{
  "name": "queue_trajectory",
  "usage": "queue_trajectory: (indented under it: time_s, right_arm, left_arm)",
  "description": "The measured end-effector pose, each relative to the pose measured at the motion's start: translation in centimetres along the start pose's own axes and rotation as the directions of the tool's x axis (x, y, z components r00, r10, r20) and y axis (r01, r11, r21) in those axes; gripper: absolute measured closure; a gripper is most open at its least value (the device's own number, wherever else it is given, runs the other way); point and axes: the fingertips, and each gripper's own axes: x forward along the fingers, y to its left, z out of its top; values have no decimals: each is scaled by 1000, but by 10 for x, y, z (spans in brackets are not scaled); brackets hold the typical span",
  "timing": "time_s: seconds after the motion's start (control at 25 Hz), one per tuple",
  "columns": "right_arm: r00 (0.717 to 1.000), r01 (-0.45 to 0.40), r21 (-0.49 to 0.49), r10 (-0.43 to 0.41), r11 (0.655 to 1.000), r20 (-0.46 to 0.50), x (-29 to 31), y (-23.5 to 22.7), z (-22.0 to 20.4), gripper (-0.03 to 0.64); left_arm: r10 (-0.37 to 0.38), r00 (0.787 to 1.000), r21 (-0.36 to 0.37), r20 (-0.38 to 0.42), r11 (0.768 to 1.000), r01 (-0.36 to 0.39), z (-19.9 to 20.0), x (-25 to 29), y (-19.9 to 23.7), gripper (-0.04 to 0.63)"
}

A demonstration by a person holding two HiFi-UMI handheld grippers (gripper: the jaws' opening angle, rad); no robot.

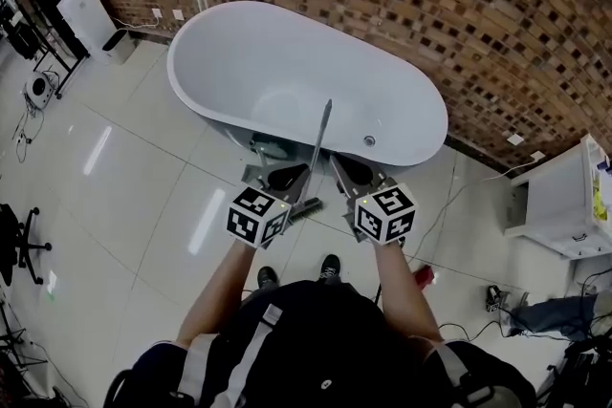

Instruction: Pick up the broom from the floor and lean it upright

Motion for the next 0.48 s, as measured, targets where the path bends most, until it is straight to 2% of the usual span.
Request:
queue_trajectory:
  time_s: [0.48]
  right_arm:
    - [999,-7,-39,8,999,31,3,30,10,615]
  left_arm:
    - [-4,999,-8,51,1000,5,9,-32,-3,594]
